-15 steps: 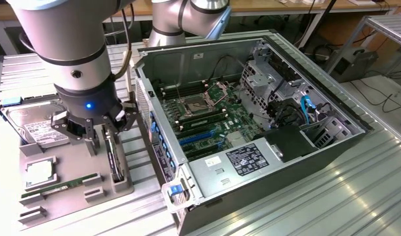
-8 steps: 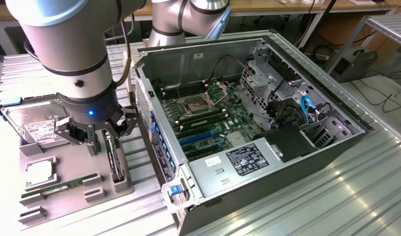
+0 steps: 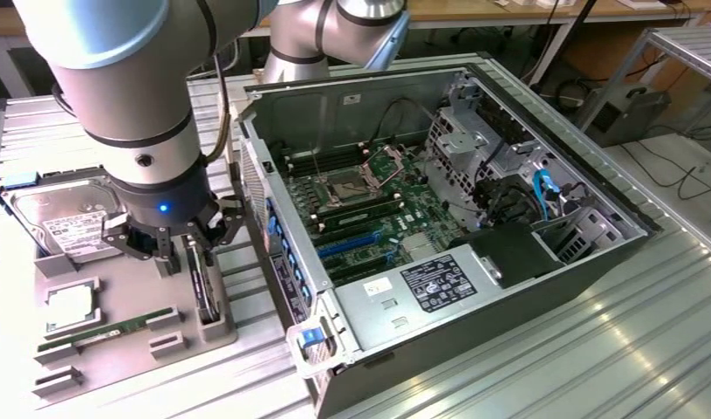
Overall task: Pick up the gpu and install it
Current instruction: 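Pick up the gpu and move the gpu toward the slot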
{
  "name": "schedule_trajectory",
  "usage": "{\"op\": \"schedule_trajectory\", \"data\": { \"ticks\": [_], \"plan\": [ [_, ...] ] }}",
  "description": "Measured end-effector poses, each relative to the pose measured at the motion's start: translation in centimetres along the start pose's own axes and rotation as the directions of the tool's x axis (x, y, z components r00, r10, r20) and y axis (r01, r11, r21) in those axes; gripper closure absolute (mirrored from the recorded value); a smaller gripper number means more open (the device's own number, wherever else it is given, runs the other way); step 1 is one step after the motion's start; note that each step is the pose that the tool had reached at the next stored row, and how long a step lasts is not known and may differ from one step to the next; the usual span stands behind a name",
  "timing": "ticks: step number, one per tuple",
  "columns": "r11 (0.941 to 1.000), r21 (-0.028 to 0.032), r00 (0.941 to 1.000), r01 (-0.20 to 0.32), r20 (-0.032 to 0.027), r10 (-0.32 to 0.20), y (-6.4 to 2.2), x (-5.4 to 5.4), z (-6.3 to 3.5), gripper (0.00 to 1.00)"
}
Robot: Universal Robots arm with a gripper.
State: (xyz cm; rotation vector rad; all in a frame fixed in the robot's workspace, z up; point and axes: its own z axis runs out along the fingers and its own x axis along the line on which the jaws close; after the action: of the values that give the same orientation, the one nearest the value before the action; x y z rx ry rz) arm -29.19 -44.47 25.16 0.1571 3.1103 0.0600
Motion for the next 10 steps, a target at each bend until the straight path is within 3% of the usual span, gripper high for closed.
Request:
{"op": "schedule_trajectory", "data": {
  "ticks": [3,10],
  "plan": [
    [1.0,0.0001,1.0,-0.006,0.0004,0.006,0.1,0.04,0.52,0.58],
    [1.0,-0.0001,1.0,-0.006,0.0036,0.006,0.09,0.11,0.69,0.58]
  ]
}}
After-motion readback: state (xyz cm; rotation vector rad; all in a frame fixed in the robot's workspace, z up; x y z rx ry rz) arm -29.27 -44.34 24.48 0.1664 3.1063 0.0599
